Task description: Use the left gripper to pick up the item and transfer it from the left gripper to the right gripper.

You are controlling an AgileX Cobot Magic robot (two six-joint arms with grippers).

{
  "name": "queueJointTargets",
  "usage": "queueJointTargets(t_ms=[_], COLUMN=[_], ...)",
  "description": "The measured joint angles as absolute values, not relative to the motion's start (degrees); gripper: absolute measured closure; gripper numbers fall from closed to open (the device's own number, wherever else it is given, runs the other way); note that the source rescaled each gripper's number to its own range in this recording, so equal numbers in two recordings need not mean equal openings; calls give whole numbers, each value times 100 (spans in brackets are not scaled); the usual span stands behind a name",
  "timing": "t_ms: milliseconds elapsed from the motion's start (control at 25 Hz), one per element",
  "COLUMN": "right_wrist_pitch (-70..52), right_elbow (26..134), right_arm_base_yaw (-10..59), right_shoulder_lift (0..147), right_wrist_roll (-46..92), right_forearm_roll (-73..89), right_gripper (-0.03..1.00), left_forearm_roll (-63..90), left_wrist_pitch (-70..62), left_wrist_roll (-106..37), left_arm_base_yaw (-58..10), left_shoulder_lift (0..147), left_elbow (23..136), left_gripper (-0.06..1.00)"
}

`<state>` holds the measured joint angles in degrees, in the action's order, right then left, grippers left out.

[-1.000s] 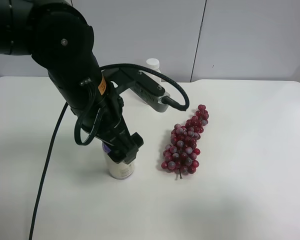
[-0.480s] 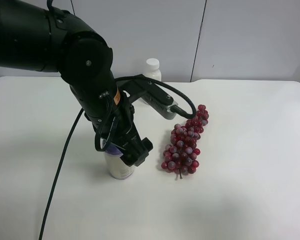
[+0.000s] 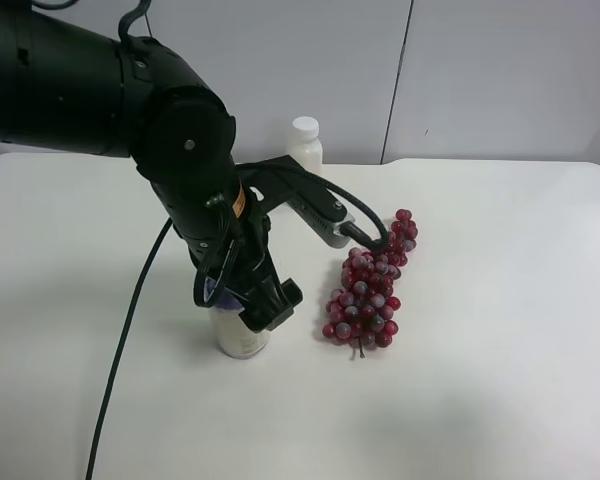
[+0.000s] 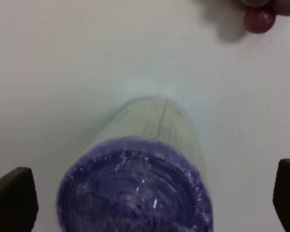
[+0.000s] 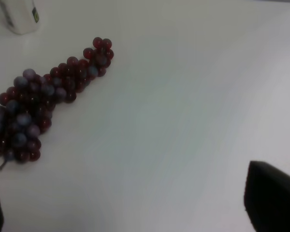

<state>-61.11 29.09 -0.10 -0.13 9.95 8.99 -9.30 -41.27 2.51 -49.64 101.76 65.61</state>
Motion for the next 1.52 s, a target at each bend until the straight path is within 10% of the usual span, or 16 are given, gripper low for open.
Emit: queueJointTargets(t_ms=[440,880,1520], right_wrist_pitch=[-6111,-6111,-6111], right_elbow=[2909,2909,2909], right_arm_base_yaw=[-10,-10,-10], right_shoulder_lift=[-13,-13,-13], right_wrist_roll=[990,990,990], right_forearm_roll=[899,899,899], right_gripper=[-3,-3,-3], left_forearm_roll=[-968,-994,-1003], left_wrist_pitch=[-4242,-4278,-4957], left_wrist_roll=[259,259,264], left_arm_base_yaw=[-4964,-4964,-4964], left_shoulder_lift=[10325,10325,10184], left_elbow=[6561,6561,7231], left_gripper=[0,93,93])
